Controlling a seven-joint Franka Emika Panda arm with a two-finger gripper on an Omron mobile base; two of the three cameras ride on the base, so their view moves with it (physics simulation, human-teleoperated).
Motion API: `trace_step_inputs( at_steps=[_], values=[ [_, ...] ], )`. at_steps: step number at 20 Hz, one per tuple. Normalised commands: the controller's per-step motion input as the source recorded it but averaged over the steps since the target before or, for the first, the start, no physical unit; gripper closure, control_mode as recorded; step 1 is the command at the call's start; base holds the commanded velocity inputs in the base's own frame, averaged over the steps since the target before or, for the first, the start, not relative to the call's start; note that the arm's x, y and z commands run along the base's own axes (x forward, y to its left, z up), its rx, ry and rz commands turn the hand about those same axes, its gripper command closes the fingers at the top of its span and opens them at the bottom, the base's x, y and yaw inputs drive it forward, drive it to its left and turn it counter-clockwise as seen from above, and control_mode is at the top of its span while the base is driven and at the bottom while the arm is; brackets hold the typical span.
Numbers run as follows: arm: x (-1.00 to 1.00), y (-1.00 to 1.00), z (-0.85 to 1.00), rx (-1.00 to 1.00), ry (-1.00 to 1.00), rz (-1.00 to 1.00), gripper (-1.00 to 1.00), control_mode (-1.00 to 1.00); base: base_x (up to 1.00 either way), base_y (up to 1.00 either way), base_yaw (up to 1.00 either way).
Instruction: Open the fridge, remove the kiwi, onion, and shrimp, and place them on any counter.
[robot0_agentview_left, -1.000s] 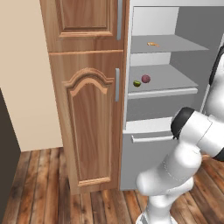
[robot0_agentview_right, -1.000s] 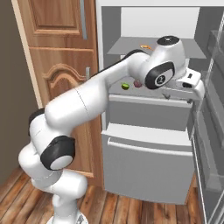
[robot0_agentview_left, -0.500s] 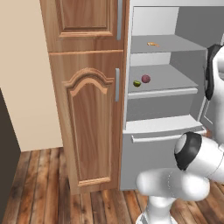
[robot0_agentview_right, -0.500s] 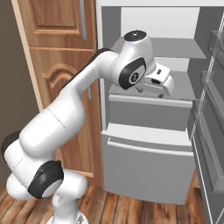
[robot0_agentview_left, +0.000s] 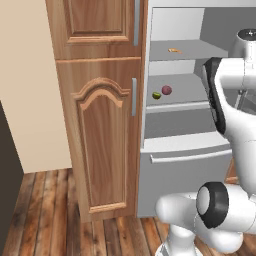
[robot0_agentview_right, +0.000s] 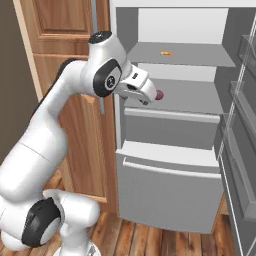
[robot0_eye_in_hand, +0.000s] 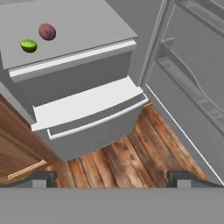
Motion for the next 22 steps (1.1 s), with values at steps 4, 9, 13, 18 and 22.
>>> trace_step_inputs(
  at_steps=[4, 9, 13, 18, 22],
  values=[
    [0.00, 1.00, 0.43, 0.00, 0.00, 0.00, -1.00, -1.00, 0.00, 0.00, 0.00],
    [0.00, 1.00, 0.40, 0.00, 0.00, 0.00, -1.00, -1.00, 0.00, 0.00, 0.00],
    [0.00, 1.00, 0.18, 0.07, 0.00, 0.04, -1.00, -1.00, 0.00, 0.00, 0.00],
    [0.00, 0.87, 0.01, 0.13, 0.00, 0.07, -1.00, -1.00, 0.00, 0.00, 0.00],
    [-0.01, 0.31, -0.07, 0.05, 0.00, 0.07, -1.00, -1.00, 0.00, 0.00, 0.00]
  ],
)
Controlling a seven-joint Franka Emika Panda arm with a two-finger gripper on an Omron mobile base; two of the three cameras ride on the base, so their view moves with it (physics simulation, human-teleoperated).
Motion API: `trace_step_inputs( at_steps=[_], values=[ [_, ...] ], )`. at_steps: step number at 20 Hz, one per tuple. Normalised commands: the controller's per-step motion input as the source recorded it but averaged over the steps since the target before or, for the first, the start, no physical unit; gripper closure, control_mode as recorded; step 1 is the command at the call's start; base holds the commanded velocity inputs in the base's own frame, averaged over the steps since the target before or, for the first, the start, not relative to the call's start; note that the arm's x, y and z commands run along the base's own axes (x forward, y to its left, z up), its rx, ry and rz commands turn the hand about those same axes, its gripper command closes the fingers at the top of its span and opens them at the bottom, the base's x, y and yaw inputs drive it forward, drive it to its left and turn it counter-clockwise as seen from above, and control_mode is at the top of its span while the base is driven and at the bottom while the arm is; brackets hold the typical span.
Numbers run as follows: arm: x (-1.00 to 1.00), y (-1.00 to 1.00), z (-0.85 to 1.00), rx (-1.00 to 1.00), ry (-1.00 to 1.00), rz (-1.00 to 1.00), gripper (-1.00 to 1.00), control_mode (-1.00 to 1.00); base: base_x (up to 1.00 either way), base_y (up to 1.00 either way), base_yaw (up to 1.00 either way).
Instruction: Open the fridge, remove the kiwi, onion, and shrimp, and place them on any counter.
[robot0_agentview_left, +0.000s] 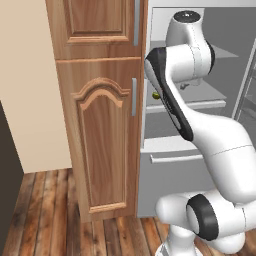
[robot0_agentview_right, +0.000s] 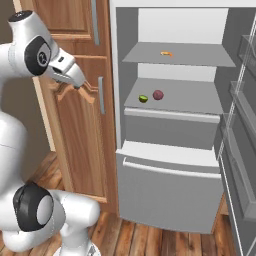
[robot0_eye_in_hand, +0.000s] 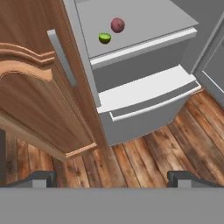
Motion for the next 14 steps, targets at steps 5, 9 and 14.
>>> trace_step_inputs(
  at_steps=[5, 9, 14],
  values=[
    [-0.02, -0.26, -0.01, 0.00, 0.00, 0.07, -1.00, -1.00, 0.00, 0.00, 0.00],
    [0.00, -0.35, 0.00, 0.00, 0.00, 0.17, -1.00, -1.00, 0.00, 0.00, 0.00],
    [0.00, -0.05, 0.00, 0.00, 0.00, 0.26, -1.00, -1.00, 0.00, 0.00, 0.00]
  ],
)
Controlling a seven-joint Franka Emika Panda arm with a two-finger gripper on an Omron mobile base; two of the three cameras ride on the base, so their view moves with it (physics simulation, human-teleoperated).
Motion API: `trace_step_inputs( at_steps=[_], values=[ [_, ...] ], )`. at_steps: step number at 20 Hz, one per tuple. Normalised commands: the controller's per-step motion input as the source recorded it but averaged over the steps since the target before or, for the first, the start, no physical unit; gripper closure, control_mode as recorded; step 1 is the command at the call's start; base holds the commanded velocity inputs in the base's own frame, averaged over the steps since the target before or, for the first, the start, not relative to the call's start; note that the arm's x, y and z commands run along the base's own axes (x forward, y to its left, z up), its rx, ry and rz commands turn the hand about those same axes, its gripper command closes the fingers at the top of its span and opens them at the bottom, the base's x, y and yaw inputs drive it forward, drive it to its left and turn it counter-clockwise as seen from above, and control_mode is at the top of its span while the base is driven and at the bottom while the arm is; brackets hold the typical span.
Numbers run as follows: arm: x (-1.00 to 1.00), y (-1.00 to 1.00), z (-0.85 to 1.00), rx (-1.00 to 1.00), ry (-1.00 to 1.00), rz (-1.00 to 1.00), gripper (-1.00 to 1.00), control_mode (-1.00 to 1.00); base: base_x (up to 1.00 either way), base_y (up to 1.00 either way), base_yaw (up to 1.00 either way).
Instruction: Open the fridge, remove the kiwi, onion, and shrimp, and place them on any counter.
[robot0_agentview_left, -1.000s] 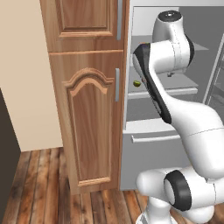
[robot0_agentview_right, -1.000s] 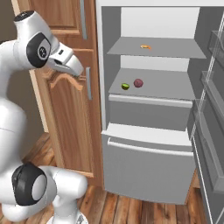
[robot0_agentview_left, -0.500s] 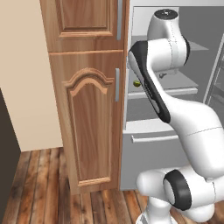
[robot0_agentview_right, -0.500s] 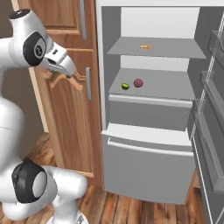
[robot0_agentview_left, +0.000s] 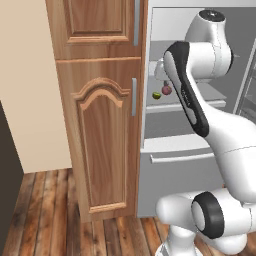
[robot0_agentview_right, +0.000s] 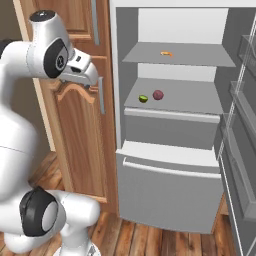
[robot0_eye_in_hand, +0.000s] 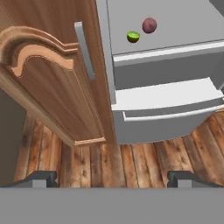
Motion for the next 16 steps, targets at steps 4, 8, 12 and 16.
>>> trace_step_inputs(
  at_steps=[4, 8, 12, 16],
  values=[
    [0.00, 0.00, 0.00, 0.00, 0.00, 0.27, -1.00, -1.00, 0.00, 0.00, 0.00],
    [0.00, 0.00, 0.00, 0.00, 0.00, 0.25, -1.00, -1.00, 0.00, 0.00, 0.00],
    [0.00, 0.00, 0.00, 0.00, 0.00, 0.22, -1.00, -1.00, 0.00, 0.00, 0.00],
    [0.00, 0.00, 0.00, 0.00, 0.00, 0.16, -1.00, -1.00, 0.00, 0.00, 0.00]
  ],
)
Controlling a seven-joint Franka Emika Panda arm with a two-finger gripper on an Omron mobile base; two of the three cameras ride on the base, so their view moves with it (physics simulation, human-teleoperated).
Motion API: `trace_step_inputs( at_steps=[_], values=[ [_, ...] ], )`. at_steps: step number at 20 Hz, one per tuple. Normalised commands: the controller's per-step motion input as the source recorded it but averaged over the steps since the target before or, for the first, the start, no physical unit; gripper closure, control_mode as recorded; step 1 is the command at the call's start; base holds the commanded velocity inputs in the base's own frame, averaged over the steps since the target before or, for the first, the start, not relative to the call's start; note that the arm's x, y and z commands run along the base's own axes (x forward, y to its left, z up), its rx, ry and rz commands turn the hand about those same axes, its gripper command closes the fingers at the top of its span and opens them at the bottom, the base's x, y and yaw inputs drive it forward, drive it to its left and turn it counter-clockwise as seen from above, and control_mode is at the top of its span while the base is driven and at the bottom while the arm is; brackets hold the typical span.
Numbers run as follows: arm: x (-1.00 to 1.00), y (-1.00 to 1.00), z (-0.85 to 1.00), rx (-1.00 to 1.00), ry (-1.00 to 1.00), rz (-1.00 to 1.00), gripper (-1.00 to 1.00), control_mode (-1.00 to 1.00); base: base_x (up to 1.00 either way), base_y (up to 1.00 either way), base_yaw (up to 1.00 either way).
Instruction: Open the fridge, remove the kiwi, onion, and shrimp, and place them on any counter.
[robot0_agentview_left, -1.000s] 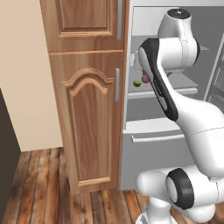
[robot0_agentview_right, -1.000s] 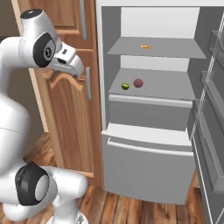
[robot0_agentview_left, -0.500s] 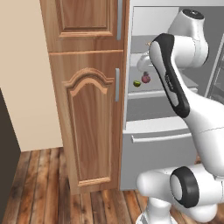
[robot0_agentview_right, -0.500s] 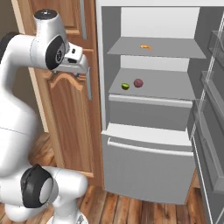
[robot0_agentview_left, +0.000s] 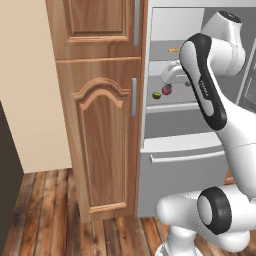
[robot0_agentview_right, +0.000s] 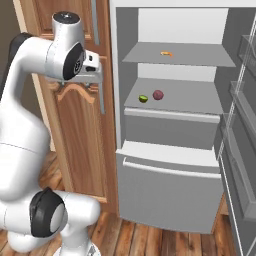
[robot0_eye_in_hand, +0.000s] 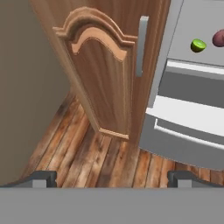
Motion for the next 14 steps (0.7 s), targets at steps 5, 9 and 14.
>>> trace_step_inputs(
  at_steps=[5, 9, 14],
  values=[
    [-0.02, 0.00, -0.07, -0.01, 0.07, 0.04, -1.00, -1.00, 0.00, 0.00, 0.00],
    [-0.07, 0.03, -0.09, -0.01, 0.06, 0.08, -1.00, -1.00, 0.00, 0.00, 0.00],
    [-0.04, 0.00, -0.04, -0.01, 0.07, 0.05, -1.00, -1.00, 0.00, 0.00, 0.00]
  ],
)
